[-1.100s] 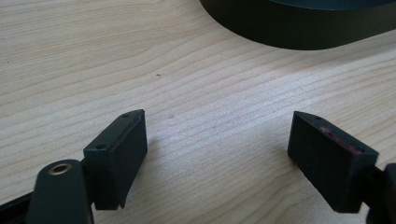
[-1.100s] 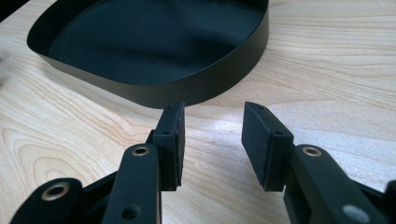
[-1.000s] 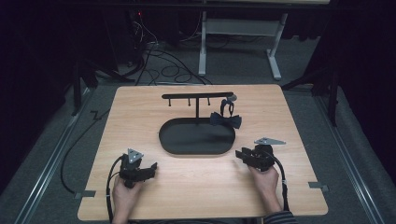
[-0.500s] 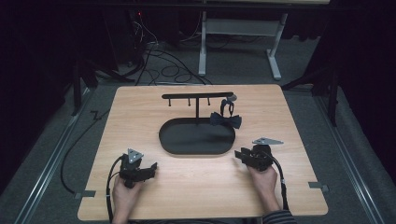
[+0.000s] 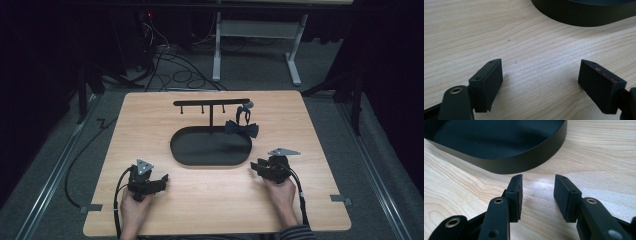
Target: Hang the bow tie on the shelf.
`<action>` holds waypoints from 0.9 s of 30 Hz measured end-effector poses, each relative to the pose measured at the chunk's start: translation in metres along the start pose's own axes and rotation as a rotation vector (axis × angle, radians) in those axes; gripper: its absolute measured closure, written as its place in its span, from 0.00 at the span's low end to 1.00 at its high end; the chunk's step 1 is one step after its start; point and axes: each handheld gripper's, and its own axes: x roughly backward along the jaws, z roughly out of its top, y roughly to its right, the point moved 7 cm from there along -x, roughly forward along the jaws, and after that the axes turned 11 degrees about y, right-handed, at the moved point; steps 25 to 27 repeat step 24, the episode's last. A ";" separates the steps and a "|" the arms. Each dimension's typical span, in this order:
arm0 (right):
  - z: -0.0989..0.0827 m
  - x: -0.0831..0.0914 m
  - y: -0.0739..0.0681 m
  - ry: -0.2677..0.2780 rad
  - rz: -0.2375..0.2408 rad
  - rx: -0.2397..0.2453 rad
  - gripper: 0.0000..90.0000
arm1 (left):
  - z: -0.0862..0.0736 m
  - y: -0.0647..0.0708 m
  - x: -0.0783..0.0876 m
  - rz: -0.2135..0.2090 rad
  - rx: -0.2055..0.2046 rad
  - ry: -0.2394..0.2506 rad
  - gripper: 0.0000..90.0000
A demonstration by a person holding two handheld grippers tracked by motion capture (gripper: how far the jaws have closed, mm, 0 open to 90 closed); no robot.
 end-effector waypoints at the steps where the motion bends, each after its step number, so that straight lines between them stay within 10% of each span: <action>1: 0.000 0.000 0.000 0.002 0.001 0.002 0.66 | 0.000 0.000 0.000 0.000 0.000 0.000 0.23; 15: -0.004 -0.004 -0.014 -0.023 -0.097 0.211 0.55 | 0.000 0.000 0.000 -0.002 0.001 0.001 0.23; 27: -0.004 -0.004 -0.014 -0.025 -0.096 0.205 0.53 | 0.000 0.000 0.000 -0.002 0.001 0.001 0.23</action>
